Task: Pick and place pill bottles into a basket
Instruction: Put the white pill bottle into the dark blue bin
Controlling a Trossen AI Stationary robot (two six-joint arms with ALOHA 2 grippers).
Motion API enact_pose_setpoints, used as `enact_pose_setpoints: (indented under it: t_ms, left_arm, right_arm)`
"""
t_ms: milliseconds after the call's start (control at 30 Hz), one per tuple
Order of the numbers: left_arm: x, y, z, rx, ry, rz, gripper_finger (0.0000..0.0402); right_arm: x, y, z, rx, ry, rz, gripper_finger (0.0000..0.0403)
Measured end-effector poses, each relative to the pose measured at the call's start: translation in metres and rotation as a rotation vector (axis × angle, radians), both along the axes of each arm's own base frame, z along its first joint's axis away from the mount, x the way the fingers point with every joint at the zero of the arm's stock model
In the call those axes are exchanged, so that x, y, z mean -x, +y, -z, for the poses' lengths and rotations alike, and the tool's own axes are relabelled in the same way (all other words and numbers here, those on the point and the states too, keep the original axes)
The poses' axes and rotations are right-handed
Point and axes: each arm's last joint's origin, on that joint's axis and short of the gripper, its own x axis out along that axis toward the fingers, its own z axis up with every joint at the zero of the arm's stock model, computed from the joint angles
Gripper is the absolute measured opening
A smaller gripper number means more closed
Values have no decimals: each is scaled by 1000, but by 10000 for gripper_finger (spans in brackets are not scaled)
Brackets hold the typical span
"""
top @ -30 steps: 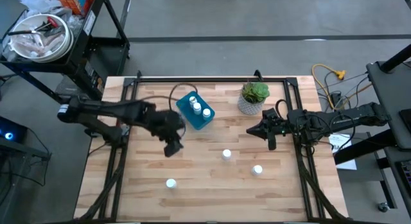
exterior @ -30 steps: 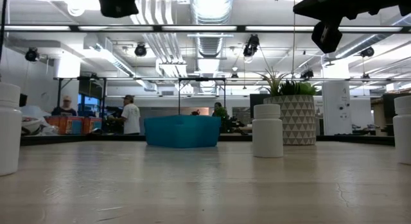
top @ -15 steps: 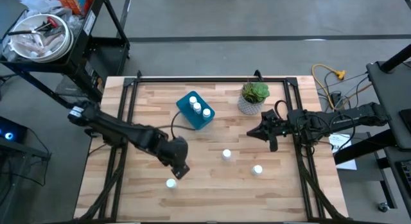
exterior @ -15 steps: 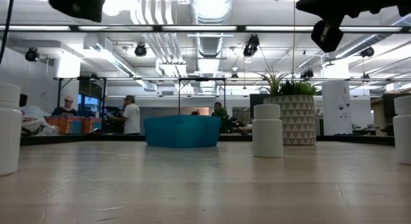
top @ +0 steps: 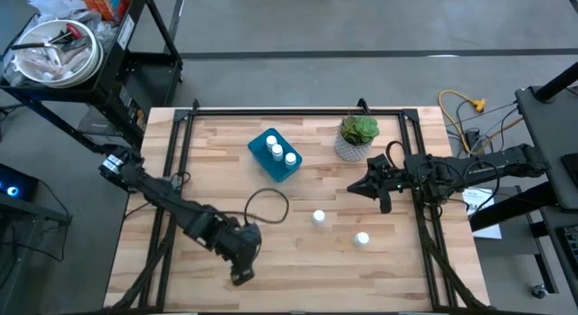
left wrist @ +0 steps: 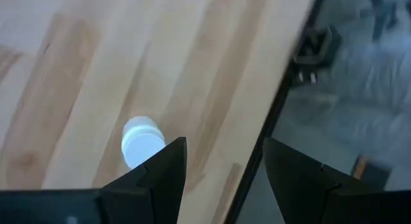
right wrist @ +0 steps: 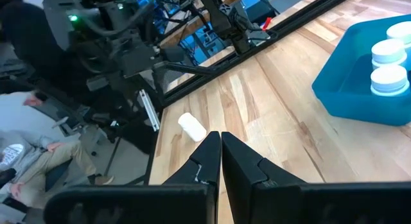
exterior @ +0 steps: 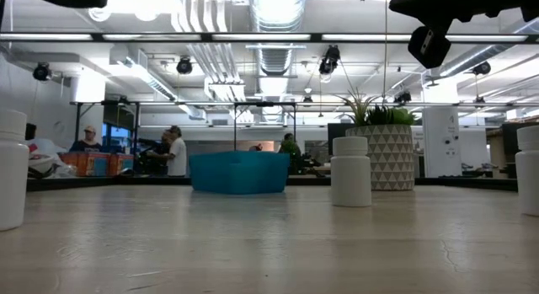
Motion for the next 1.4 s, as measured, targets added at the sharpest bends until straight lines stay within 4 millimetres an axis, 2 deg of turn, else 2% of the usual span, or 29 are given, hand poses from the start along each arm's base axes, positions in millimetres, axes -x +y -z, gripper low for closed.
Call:
enact_pose_setpoints:
  t_ms: [233, 433, 700, 933, 1400]
  left_arm:
    - [6, -6, -7, -138, -129, 369, 189]
    - [6, -5, -3, -203, -167, 529, 189]
    - [10, -3, 5, -232, -119, 547, 189]
    - [13, 0, 13, -289, -110, 658, 190]
    - [17, 4, 34, -293, -42, 665, 192]
  right_arm:
    - [0, 0, 0, -4, 1, 1, 9]
    - [0, 0, 0, -3, 1, 1, 9]
    - [0, 0, 0, 7, 1, 7, 9]
    - [0, 0, 0, 17, -1, 8, 9]
    - [0, -1, 0, -44, 1, 48, 9]
